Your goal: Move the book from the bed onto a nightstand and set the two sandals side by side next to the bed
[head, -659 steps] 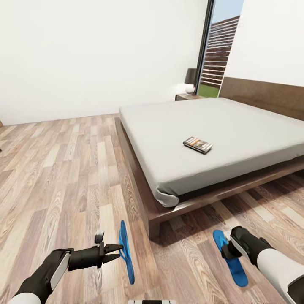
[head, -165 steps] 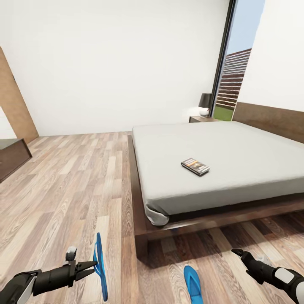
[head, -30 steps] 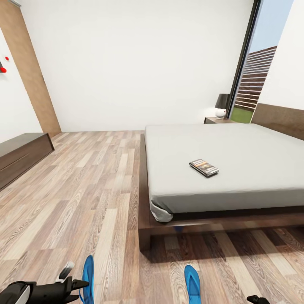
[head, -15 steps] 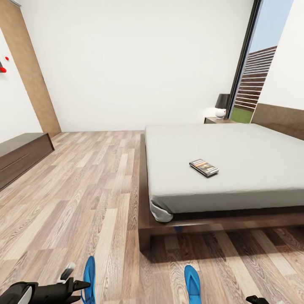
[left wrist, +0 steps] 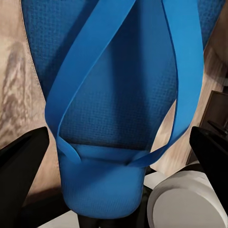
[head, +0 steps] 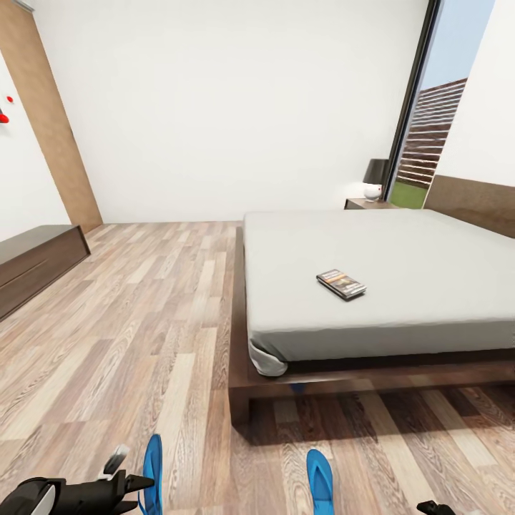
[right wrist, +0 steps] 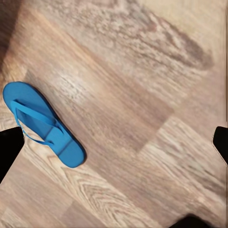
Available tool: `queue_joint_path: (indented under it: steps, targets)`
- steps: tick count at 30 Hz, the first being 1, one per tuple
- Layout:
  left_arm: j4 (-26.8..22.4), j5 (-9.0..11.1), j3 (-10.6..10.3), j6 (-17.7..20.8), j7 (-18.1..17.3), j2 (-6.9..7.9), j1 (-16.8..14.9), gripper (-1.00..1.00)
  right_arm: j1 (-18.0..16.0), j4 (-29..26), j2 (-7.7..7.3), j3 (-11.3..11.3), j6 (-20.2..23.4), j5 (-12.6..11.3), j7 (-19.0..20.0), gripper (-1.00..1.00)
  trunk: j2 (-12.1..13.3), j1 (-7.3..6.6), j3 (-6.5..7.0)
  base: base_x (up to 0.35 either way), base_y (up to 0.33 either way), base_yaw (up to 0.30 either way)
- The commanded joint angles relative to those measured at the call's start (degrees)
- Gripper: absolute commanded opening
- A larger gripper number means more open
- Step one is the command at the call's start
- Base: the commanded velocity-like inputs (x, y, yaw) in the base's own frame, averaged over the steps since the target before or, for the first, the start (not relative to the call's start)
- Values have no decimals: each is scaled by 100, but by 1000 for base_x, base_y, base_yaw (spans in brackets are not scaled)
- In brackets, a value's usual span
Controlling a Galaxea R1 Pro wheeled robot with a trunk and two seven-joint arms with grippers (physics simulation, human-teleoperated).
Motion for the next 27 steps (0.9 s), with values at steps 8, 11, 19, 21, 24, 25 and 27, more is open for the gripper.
queue_joint_path:
  steps: [8, 11, 19, 21, 24, 25, 27]
  targets:
    - [0, 1, 14, 29, -14, -1, -3, -100, -9, 20, 0, 37, 11, -43, 41, 100, -2, -1, -5, 0, -117, 0]
    - [0, 1, 14, 28, -14, -1, -3, -100, -9, 20, 0, 36, 11, -43, 34, 100, -2, -1, -5, 0, -106, 0]
    - [0, 1, 14, 24, -14, 0, -3, -100, -9, 20, 0, 35, 11, -39, 18, 100, -2, -1, -5, 0, -101, 0]
    - [0, 1, 14, 22, -14, 0, -3, -100, -9, 20, 0, 35, 11, -40, 13, 100, -2, -1, -5, 0, -100, 0]
    - [0, 1, 14, 22, -14, 0, -3, -100, -9, 20, 0, 35, 11, -37, 10, 100, -2, -1, -5, 0, -100, 0]
    - [0, 1, 14, 22, -14, 0, -3, -100, -9, 20, 0, 35, 11, -36, 9, 100, -2, -1, -5, 0, -100, 0]
    - [0, 1, 17, 22, -14, 0, -3, -100, -9, 20, 0, 38, 11, -37, 8, 100, -2, -1, -5, 0, -100, 0]
